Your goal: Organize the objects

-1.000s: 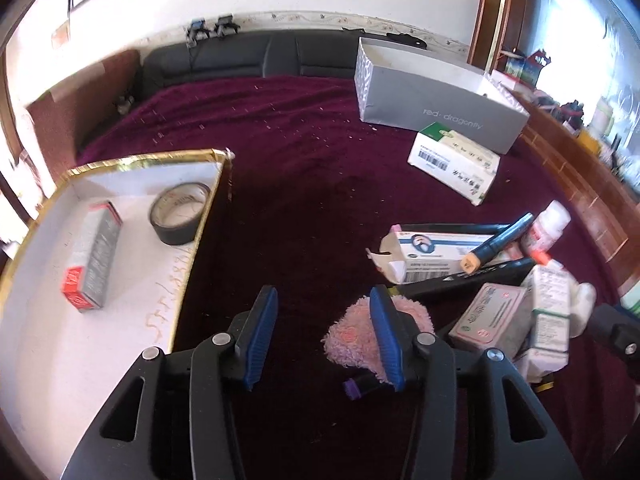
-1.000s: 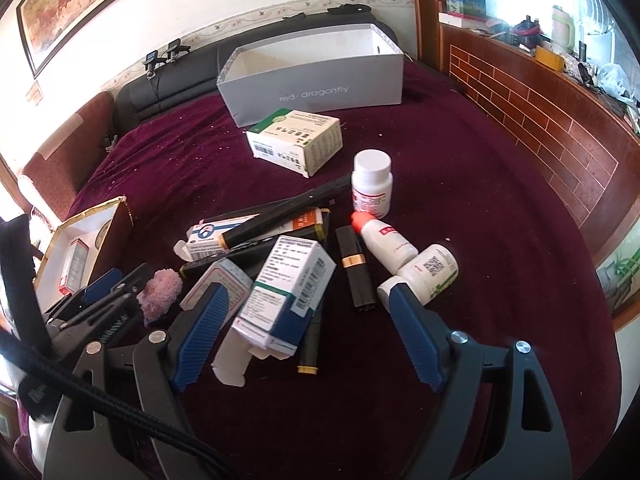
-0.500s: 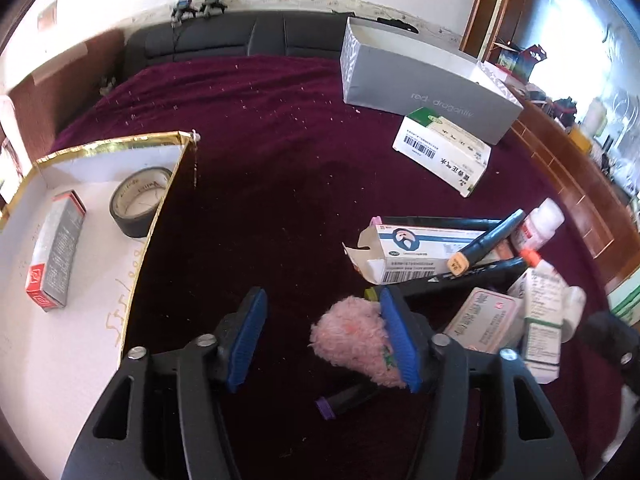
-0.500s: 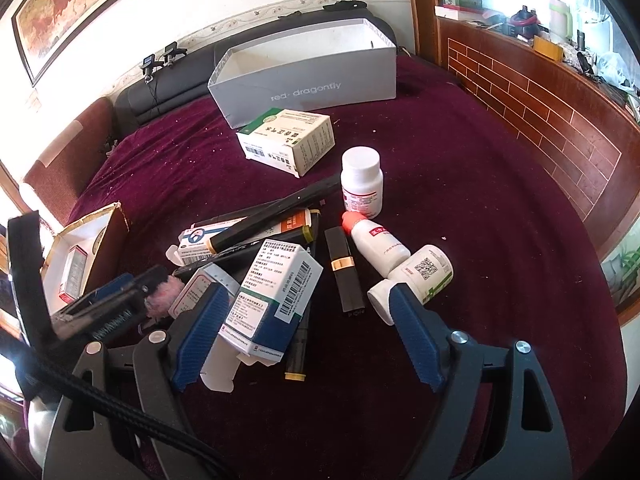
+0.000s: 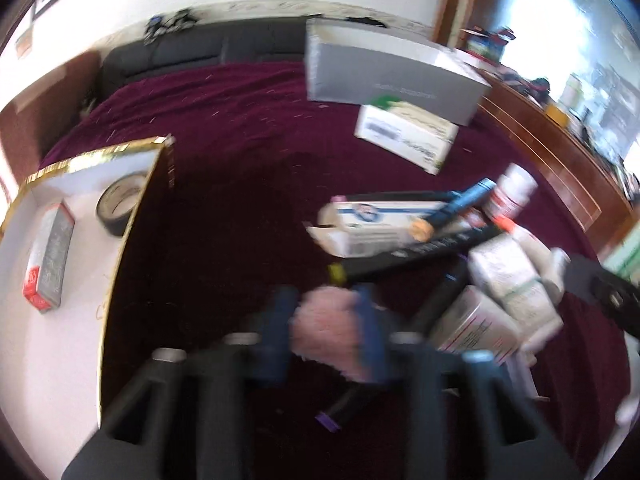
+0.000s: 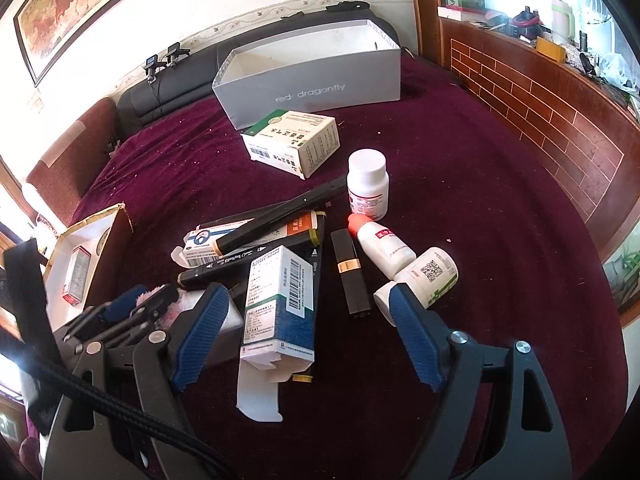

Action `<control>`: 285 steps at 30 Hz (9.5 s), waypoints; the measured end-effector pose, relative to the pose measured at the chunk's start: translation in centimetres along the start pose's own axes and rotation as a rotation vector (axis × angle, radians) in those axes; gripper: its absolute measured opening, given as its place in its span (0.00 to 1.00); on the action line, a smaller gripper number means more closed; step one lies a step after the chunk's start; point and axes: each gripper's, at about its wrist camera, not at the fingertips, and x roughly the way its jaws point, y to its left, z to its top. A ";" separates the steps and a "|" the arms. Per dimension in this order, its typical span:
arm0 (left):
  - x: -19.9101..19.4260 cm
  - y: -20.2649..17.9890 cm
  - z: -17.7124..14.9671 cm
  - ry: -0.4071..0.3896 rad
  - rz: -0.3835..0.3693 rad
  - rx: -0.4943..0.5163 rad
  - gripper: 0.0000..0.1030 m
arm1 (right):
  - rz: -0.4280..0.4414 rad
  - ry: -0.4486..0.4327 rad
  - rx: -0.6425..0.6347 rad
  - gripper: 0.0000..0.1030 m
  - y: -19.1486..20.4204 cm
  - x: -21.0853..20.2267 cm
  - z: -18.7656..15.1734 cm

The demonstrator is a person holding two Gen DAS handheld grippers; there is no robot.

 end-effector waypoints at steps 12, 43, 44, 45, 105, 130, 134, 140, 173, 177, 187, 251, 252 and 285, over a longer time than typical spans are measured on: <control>-6.7 0.4 0.1 -0.129 -0.072 -0.052 0.06 | 0.014 -0.014 0.020 0.80 -1.0 -0.4 -0.1; -12.7 4.3 -1.7 -0.242 0.058 -0.068 0.06 | 0.005 0.200 0.006 0.45 2.6 5.2 0.5; -12.7 4.5 -1.8 -0.241 0.059 -0.073 0.06 | -0.019 0.211 0.001 0.41 2.8 5.8 0.3; -12.7 4.8 -1.8 -0.242 0.059 -0.080 0.06 | -0.044 0.190 -0.017 0.33 3.1 5.7 0.2; -7.8 26.0 3.1 -0.087 0.403 -0.275 0.38 | 0.311 0.045 -0.338 0.65 28.6 6.0 2.5; -18.2 12.3 0.3 -0.273 0.323 -0.196 0.57 | 0.296 -0.083 -0.194 0.69 16.3 -5.3 -1.1; -17.8 10.5 -0.4 -0.264 0.296 -0.194 0.57 | 0.270 -0.084 -0.147 0.71 13.1 -5.4 -1.6; -16.6 9.1 -1.5 -0.250 0.265 -0.213 0.57 | 0.247 -0.064 -0.059 0.71 8.4 -3.9 -1.7; -6.6 -2.2 -1.7 -0.104 0.013 -0.005 0.57 | 0.181 -0.115 0.226 0.72 -7.0 0.6 -1.2; -6.3 -3.9 -2.7 -0.131 0.031 0.069 0.63 | 0.197 -0.097 0.244 0.72 -7.6 1.2 -1.3; -5.1 -5.7 -3.0 -0.130 0.025 0.124 0.63 | 0.200 -0.109 0.212 0.72 -7.0 0.8 -1.4; -7.7 -4.4 -3.8 -0.154 -0.101 0.223 0.45 | 0.178 -0.079 0.145 0.72 -5.4 -0.1 -1.7; -7.4 -4.8 -3.7 -0.156 -0.100 0.241 0.46 | 0.182 -0.074 0.148 0.72 -5.4 0.0 -1.7; -14.6 7.2 -3.8 -0.281 0.120 0.035 0.28 | -0.055 0.131 -0.082 0.12 0.9 4.1 -1.9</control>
